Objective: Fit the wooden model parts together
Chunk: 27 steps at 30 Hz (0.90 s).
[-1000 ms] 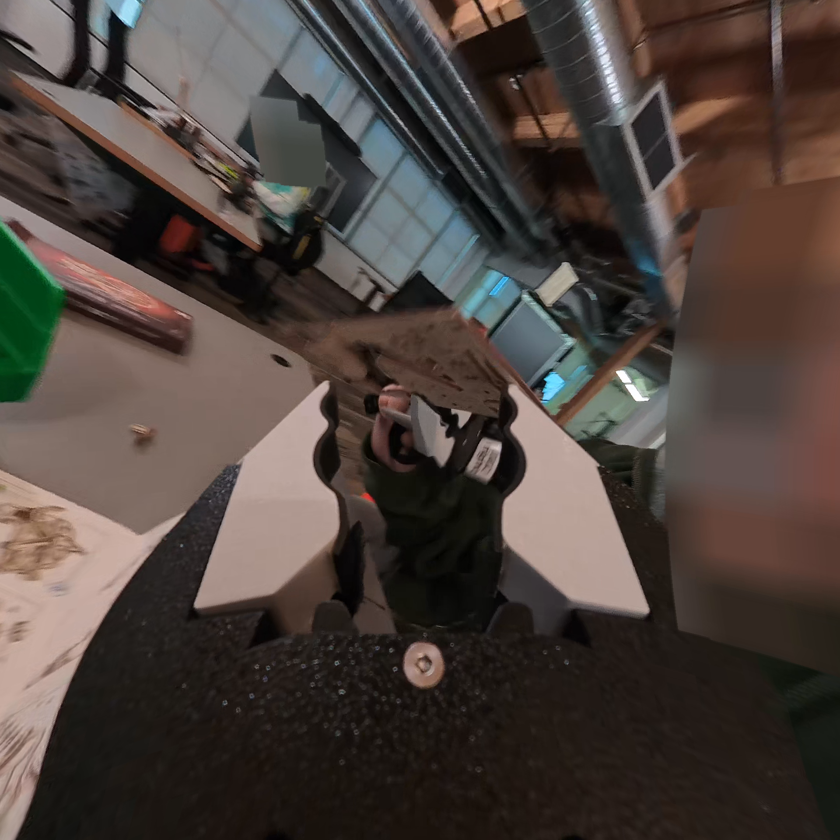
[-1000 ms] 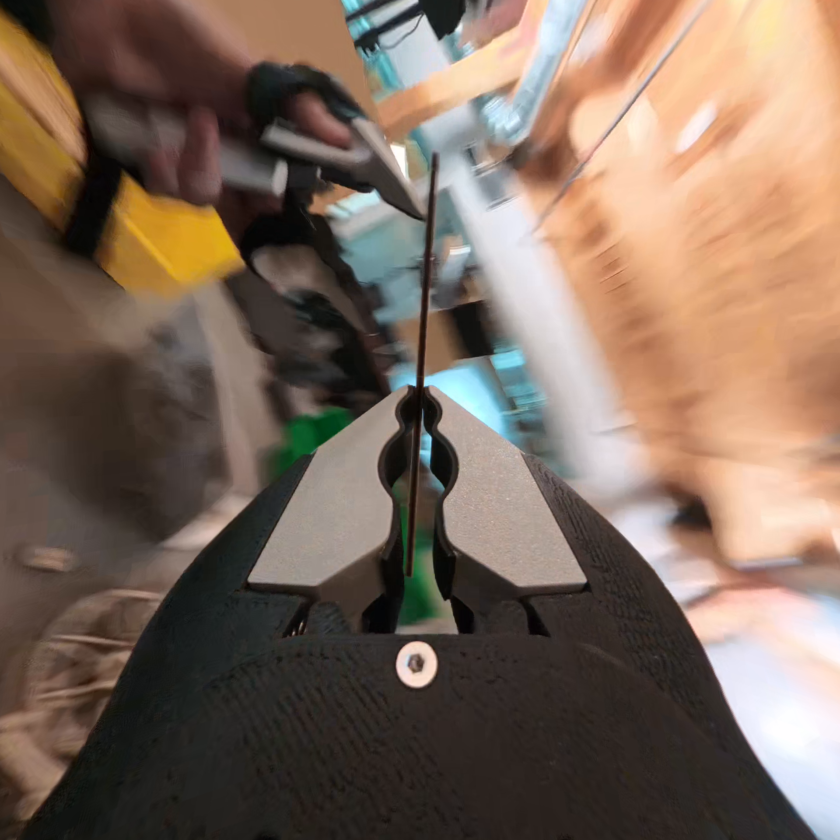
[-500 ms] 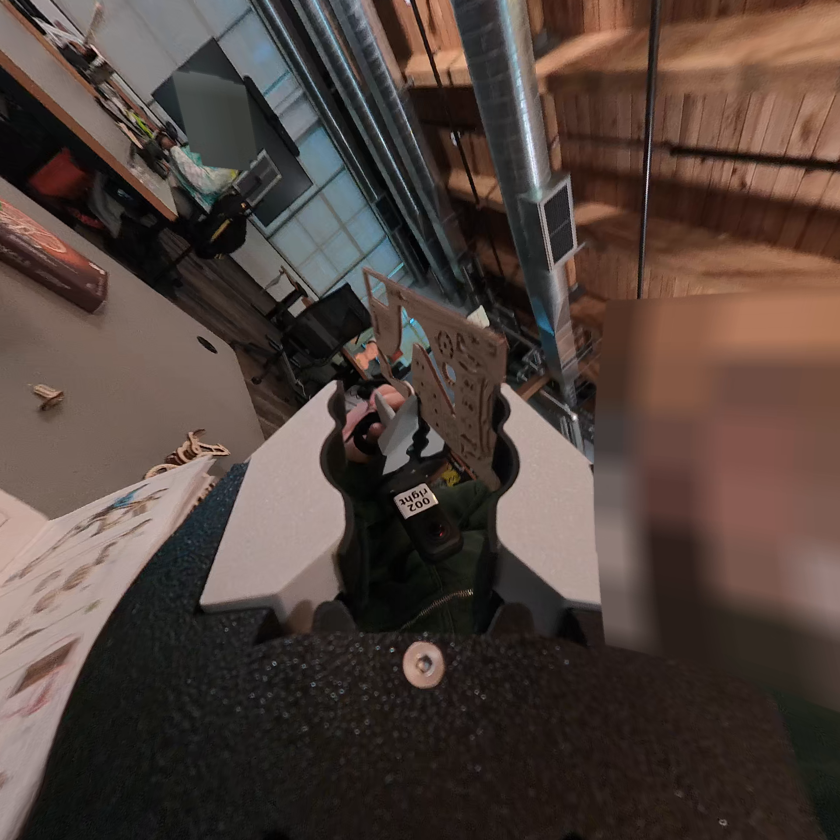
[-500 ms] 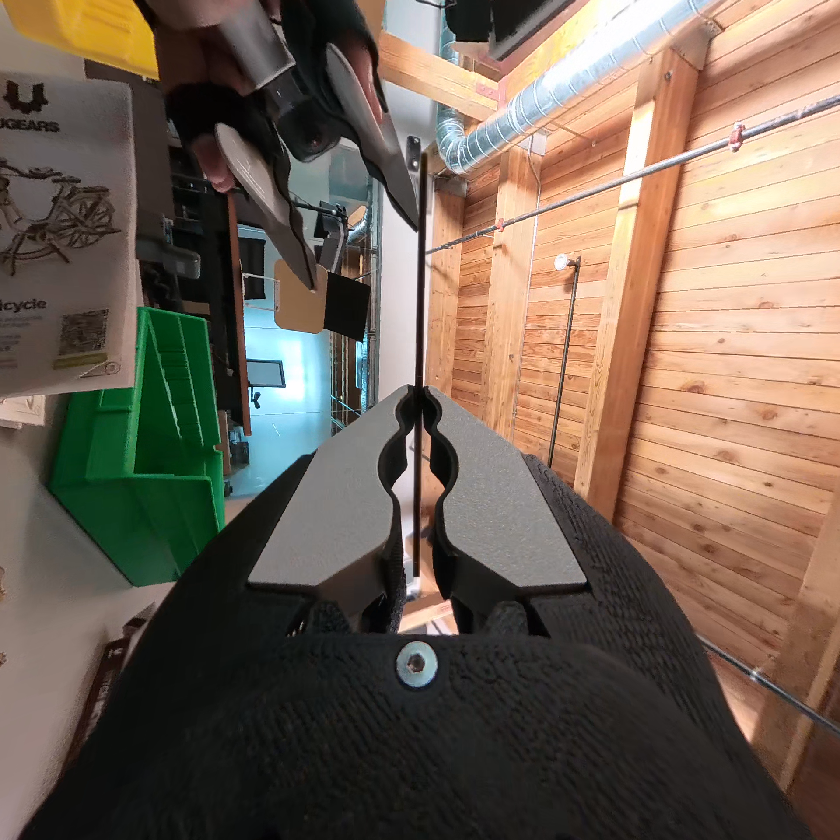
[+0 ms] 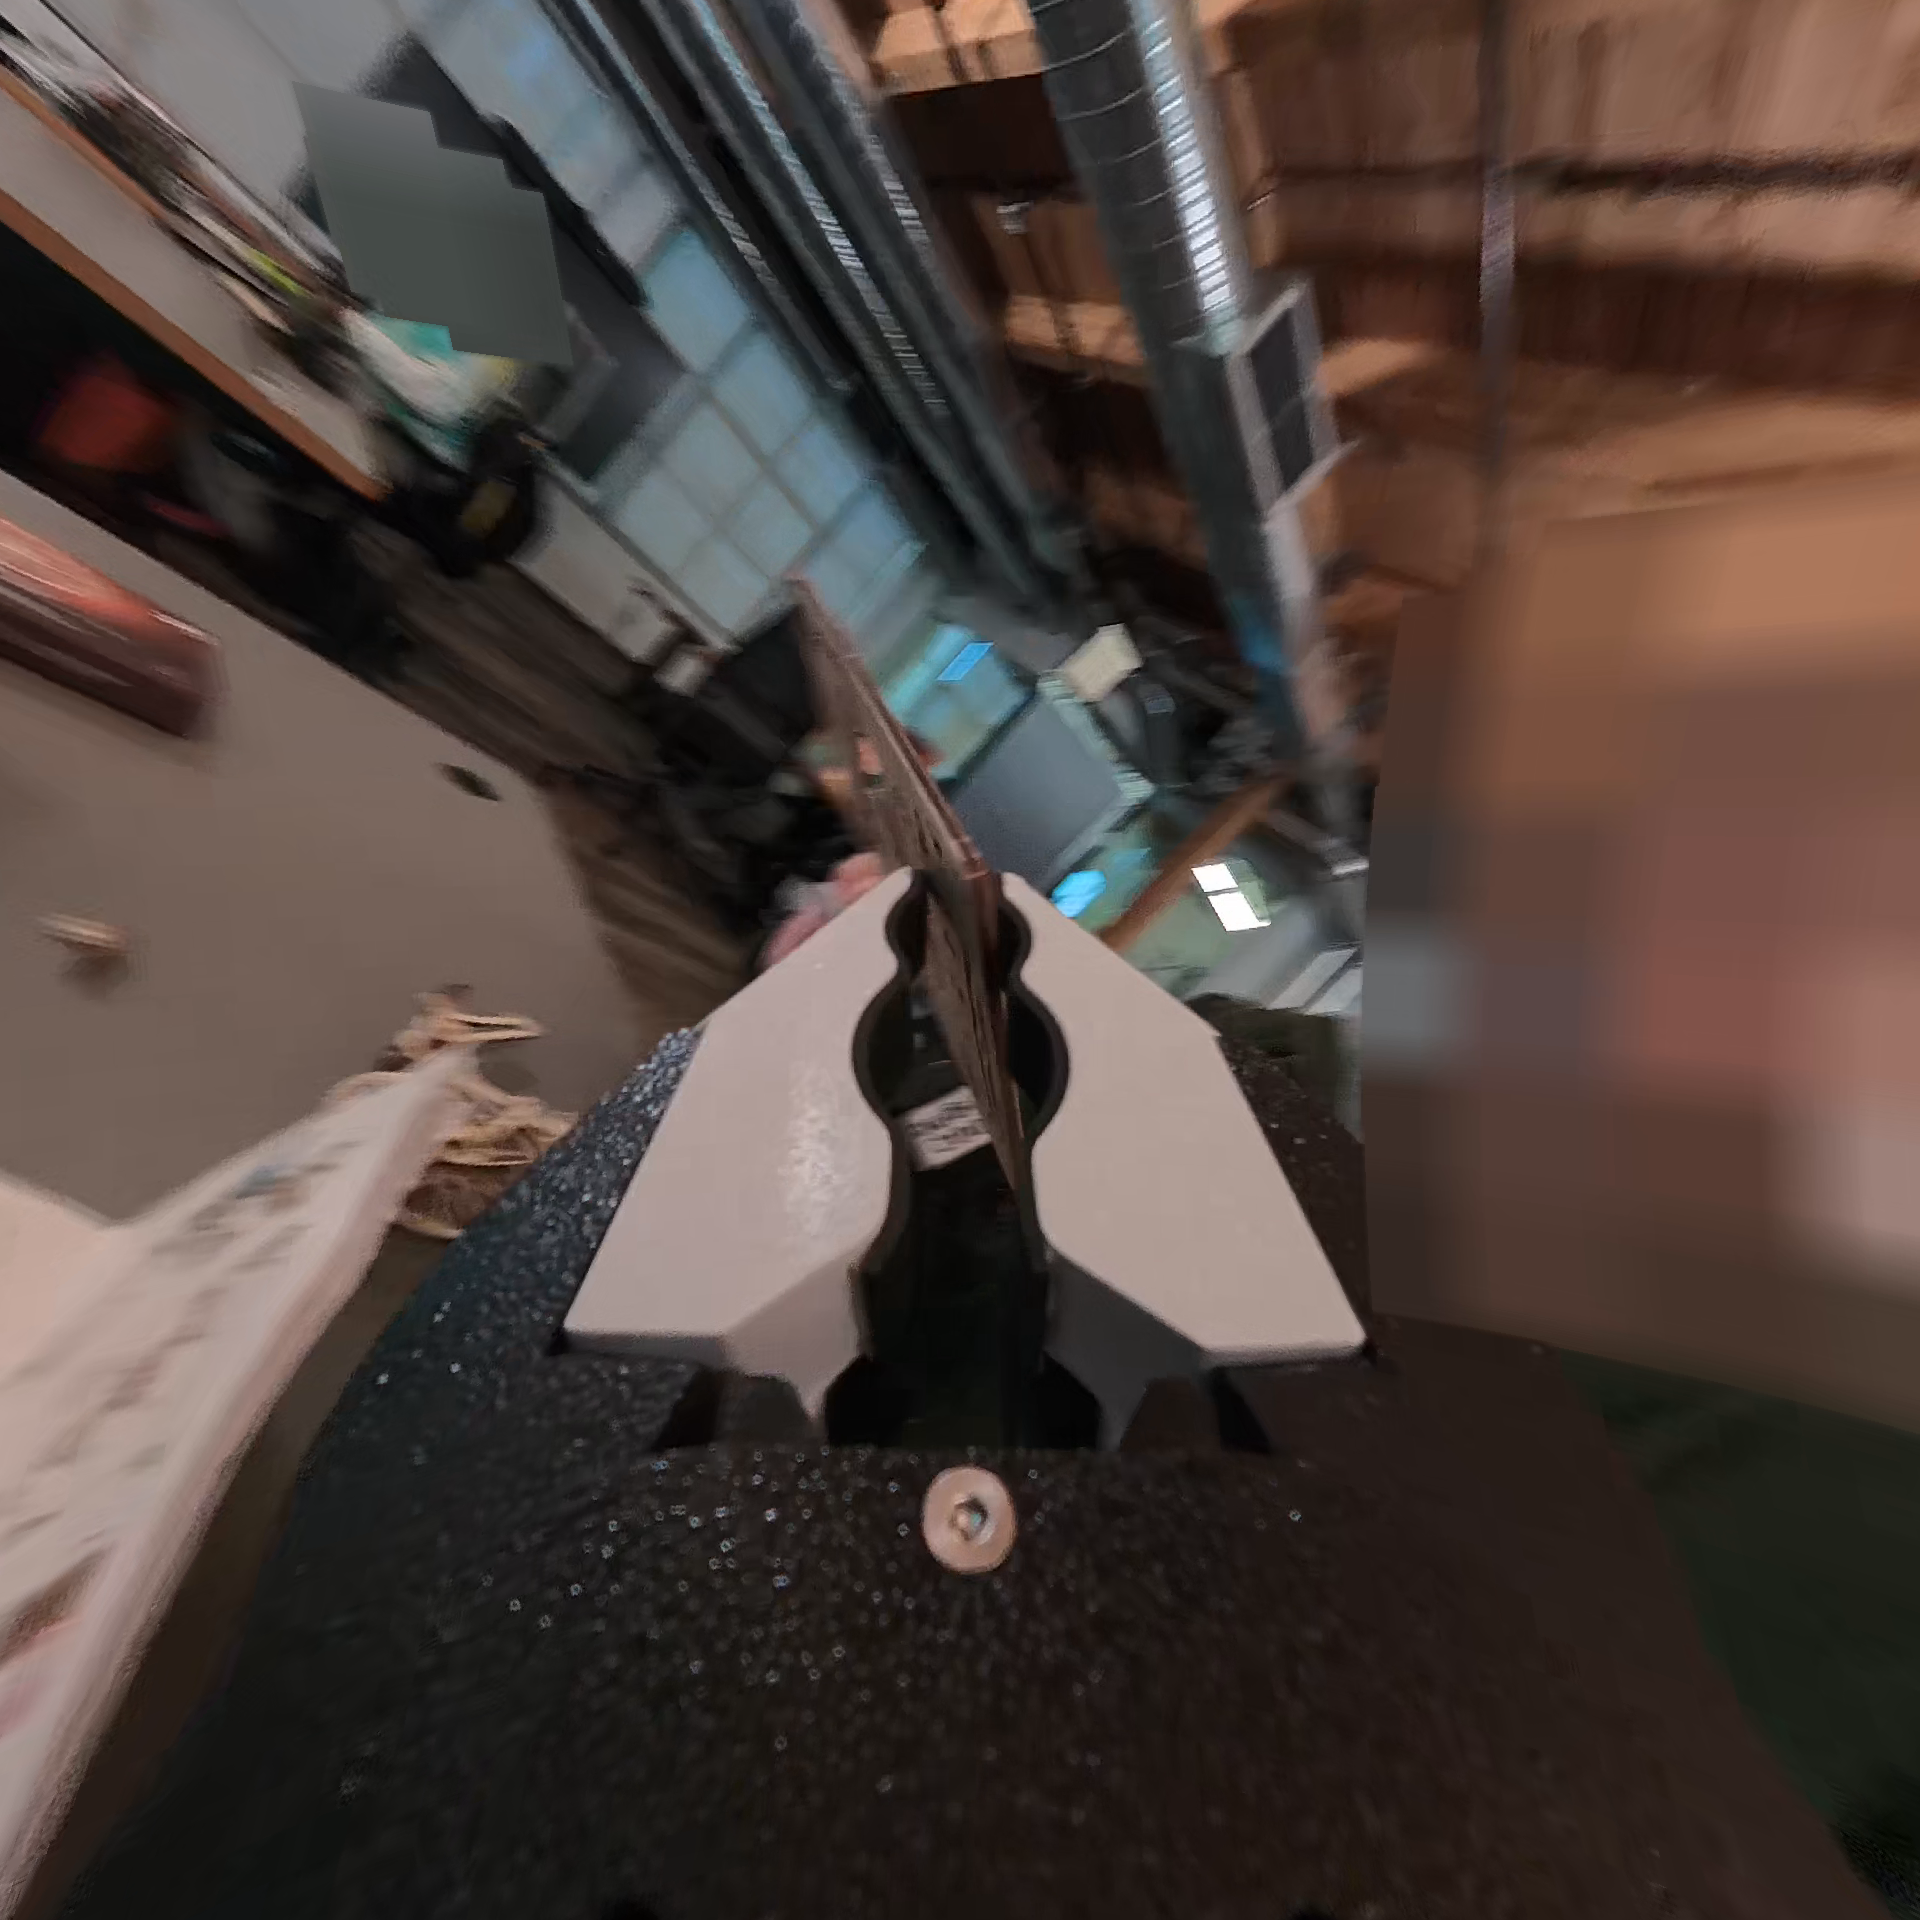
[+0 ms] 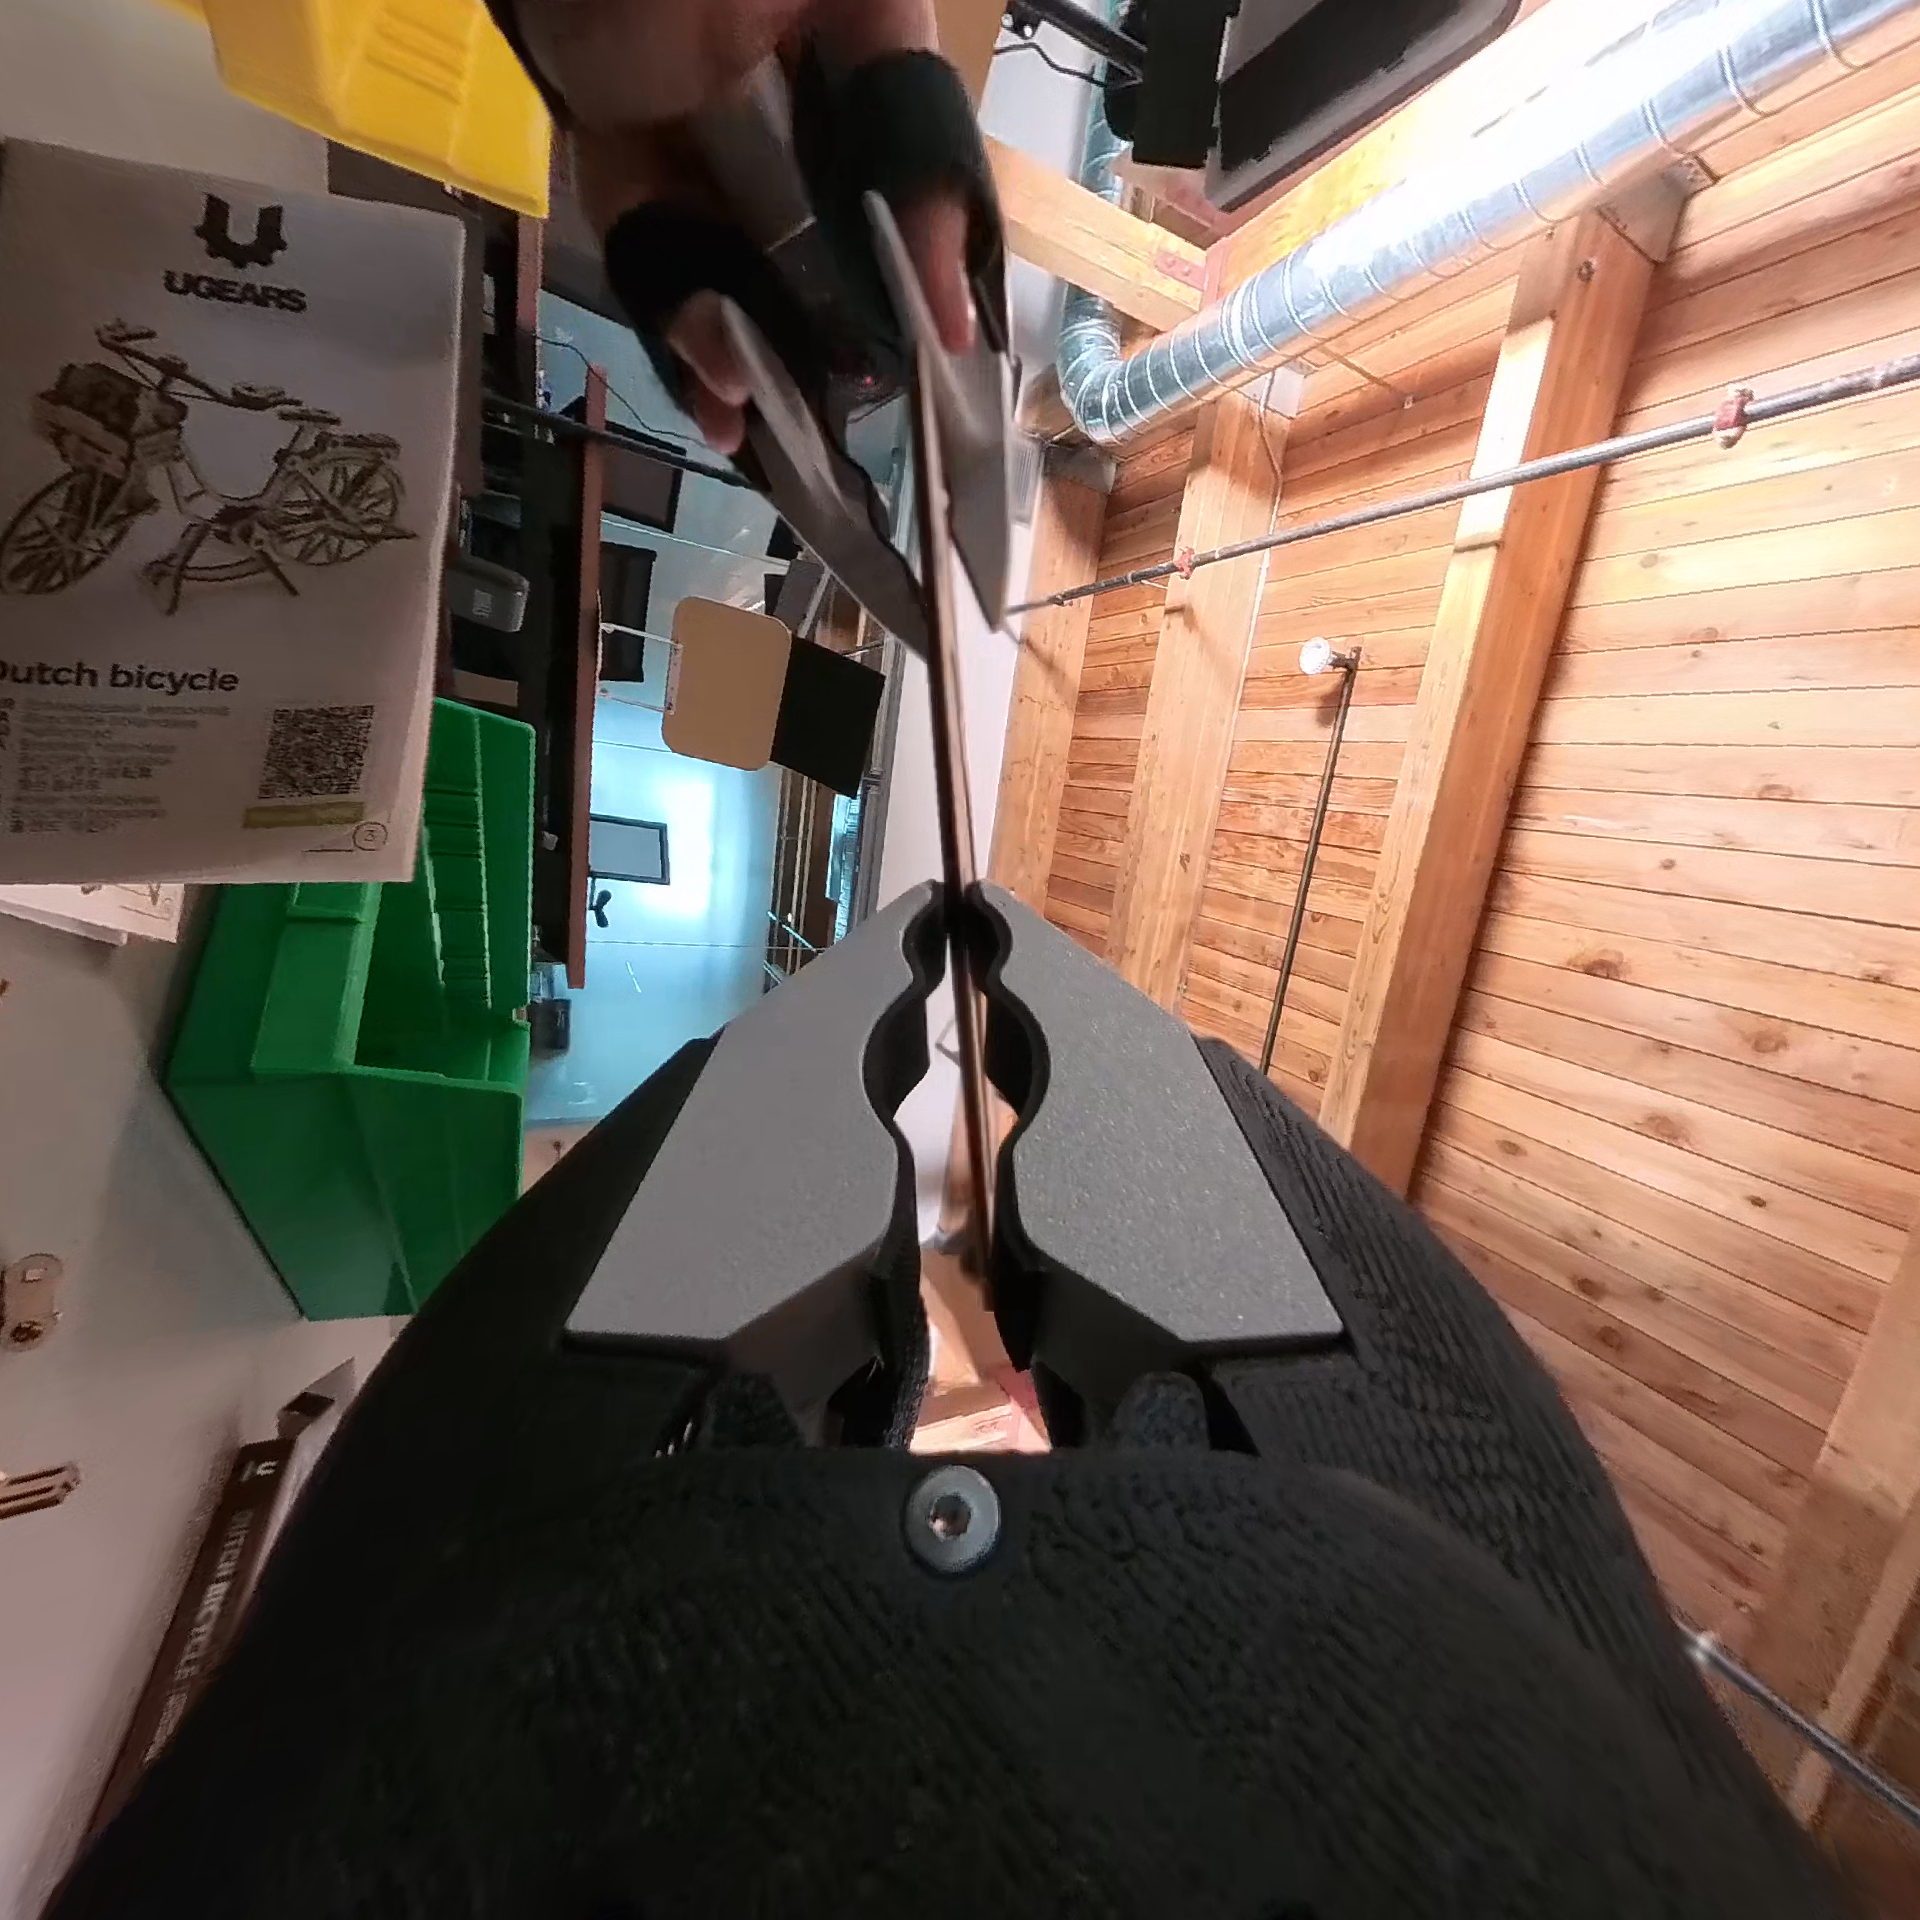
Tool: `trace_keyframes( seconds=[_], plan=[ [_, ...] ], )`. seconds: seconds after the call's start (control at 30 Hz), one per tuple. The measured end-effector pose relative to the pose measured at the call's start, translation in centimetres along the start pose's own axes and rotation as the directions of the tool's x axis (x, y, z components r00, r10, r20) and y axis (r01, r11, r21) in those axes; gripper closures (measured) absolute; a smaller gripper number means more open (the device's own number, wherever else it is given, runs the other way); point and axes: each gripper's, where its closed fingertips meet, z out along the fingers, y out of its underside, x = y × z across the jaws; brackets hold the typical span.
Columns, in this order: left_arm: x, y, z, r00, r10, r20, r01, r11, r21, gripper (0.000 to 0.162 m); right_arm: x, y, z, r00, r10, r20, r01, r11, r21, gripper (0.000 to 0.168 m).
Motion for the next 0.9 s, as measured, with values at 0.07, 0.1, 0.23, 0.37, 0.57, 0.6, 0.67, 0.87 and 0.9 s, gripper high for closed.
trace_keyframes(
  seconds=[0.07, 0.1, 0.23, 0.37, 0.57, 0.6, 0.67, 0.87, 0.9],
  plan=[
    [-0.6, -0.3, -0.1, 0.992, 0.099, 0.074, -0.101, 0.995, 0.014, 0.162, -0.1, 0.2, 0.1, 0.998, 0.066, 0.015, -0.066, 0.998, 0.002, 0.162],
    [-0.5, -0.7, -0.2, 0.99, 0.117, 0.084, -0.121, 0.992, 0.041, 0.161, -0.4, 0.4, 0.2, 0.99, 0.132, 0.041, -0.132, 0.991, -0.009, 0.158],
    [-0.4, -2.9, -1.2, 0.96, 0.213, 0.179, -0.245, 0.954, 0.175, 0.161, -0.9, 1.9, 0.4, 0.855, 0.511, 0.089, -0.51, 0.859, -0.04, 0.137],
    [0.7, -4.5, -1.9, 0.934, 0.29, 0.21, -0.344, 0.89, 0.3, 0.162, 0.8, 4.0, 0.8, 0.305, 0.951, 0.054, -0.952, 0.305, 0.019, 0.125],
    [1.3, -4.4, -1.4, 0.932, 0.308, 0.191, -0.359, 0.86, 0.363, 0.162, 0.0, 3.5, 3.3, -0.683, 0.68, 0.267, -0.722, -0.685, -0.1, 0.123],
    [1.1, -4.1, -1.3, 0.933, 0.307, 0.19, -0.357, 0.863, 0.357, 0.162, -0.2, 3.0, 3.5, -0.74, 0.605, 0.294, -0.658, -0.742, -0.129, 0.126],
    [0.8, -3.7, -0.9, 0.935, 0.302, 0.186, -0.35, 0.871, 0.345, 0.162, -0.3, 2.5, 3.6, -0.803, 0.495, 0.331, -0.564, -0.812, -0.153, 0.139],
    [-0.4, -2.8, -0.5, 0.936, 0.291, 0.196, -0.34, 0.891, 0.3, 0.162, -0.3, 2.6, 3.1, -0.819, 0.451, 0.355, -0.525, -0.838, -0.146, 0.167],
    [-0.6, -2.6, -0.4, 0.94, 0.282, 0.192, -0.329, 0.899, 0.288, 0.162, -0.3, 2.9, 3.0, -0.813, 0.468, 0.348, -0.537, -0.832, -0.137, 0.167]
  ],
)
